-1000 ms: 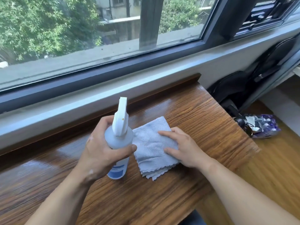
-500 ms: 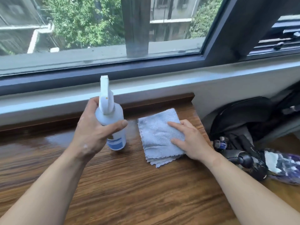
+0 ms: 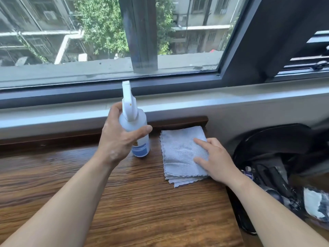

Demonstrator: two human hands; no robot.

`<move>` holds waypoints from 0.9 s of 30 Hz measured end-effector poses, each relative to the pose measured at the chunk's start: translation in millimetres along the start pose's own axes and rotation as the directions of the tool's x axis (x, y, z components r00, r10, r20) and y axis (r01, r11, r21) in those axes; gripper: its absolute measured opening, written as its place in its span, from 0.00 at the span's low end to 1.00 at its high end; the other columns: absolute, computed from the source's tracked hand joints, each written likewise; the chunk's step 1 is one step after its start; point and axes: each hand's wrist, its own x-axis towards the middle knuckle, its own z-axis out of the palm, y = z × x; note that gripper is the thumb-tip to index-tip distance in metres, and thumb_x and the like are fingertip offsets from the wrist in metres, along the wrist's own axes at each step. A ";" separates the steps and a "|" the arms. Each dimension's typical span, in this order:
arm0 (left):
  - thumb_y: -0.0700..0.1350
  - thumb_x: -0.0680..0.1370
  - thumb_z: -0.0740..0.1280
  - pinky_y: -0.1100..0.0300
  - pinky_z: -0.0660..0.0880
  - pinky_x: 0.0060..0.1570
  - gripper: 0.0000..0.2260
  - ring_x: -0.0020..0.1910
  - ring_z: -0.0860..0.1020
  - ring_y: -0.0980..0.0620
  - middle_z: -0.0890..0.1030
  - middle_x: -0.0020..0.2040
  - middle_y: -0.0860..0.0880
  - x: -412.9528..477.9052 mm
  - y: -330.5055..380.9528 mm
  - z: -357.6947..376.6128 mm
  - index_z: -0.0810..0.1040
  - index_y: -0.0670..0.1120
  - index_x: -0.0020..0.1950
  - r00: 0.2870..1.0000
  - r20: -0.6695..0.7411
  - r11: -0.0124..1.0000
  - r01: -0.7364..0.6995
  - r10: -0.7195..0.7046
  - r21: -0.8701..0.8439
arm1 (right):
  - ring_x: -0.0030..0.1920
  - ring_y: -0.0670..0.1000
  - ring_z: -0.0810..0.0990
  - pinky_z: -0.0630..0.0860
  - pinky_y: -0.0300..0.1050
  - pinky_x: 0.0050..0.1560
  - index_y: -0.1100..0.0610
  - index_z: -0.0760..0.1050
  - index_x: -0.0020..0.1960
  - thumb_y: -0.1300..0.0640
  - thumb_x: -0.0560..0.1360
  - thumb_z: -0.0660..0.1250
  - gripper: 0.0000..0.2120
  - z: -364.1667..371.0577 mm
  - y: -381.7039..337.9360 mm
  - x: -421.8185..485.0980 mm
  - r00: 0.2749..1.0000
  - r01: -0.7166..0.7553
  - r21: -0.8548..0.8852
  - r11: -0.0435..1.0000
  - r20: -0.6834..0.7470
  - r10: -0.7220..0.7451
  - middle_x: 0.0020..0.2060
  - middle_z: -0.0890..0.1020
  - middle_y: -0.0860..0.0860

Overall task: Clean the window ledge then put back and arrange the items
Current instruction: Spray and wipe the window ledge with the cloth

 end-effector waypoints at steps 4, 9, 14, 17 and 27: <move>0.63 0.58 0.79 0.59 0.75 0.46 0.38 0.55 0.79 0.48 0.80 0.61 0.50 1.5 -3.0 3.8 0.70 0.56 0.65 1.000 -0.012 1.000 -0.005 0.005 -0.008 | 0.59 0.41 0.68 0.63 0.34 0.60 0.42 0.66 0.76 0.49 0.77 0.71 0.29 -3.4 6.9 1.1 1.000 -0.011 0.023 1.000 0.015 0.010 0.60 0.67 0.42; 0.65 0.56 0.79 0.61 0.75 0.45 0.40 0.50 0.78 0.52 0.79 0.56 0.49 -5.7 -4.9 7.4 0.72 0.55 0.64 0.999 -0.012 1.000 0.030 -0.030 -0.007 | 0.63 0.42 0.68 0.62 0.34 0.62 0.43 0.65 0.76 0.51 0.77 0.71 0.30 -6.2 11.0 2.5 0.999 -0.007 0.029 1.000 0.031 0.006 0.63 0.67 0.43; 0.52 0.60 0.86 0.64 0.77 0.51 0.38 0.55 0.80 0.57 0.79 0.57 0.56 -22.8 -26.3 11.0 0.72 0.56 0.66 0.990 0.006 0.990 0.138 -0.138 0.018 | 0.62 0.41 0.68 0.61 0.34 0.62 0.42 0.65 0.76 0.50 0.77 0.71 0.30 -8.4 14.7 2.5 0.999 0.002 0.029 1.000 0.045 -0.003 0.63 0.66 0.42; 0.45 0.67 0.83 0.63 0.78 0.56 0.29 0.55 0.80 0.60 0.78 0.55 0.59 -30.4 -39.7 21.2 0.74 0.56 0.62 0.982 -0.047 0.980 0.184 -0.181 0.074 | 0.61 0.39 0.67 0.61 0.34 0.62 0.42 0.66 0.76 0.49 0.77 0.71 0.29 -9.1 16.2 0.3 1.000 0.010 0.019 1.000 0.028 -0.010 0.63 0.66 0.42; 0.42 0.70 0.81 0.68 0.73 0.52 0.29 0.56 0.75 0.57 0.77 0.57 0.54 -30.9 -46.8 41.3 0.72 0.49 0.65 0.978 -0.113 0.972 0.192 -0.177 0.134 | 0.60 0.40 0.70 0.67 0.36 0.61 0.44 0.68 0.75 0.50 0.77 0.70 0.28 -12.8 21.6 -15.9 1.000 0.018 0.004 1.000 0.003 -0.018 0.64 0.65 0.39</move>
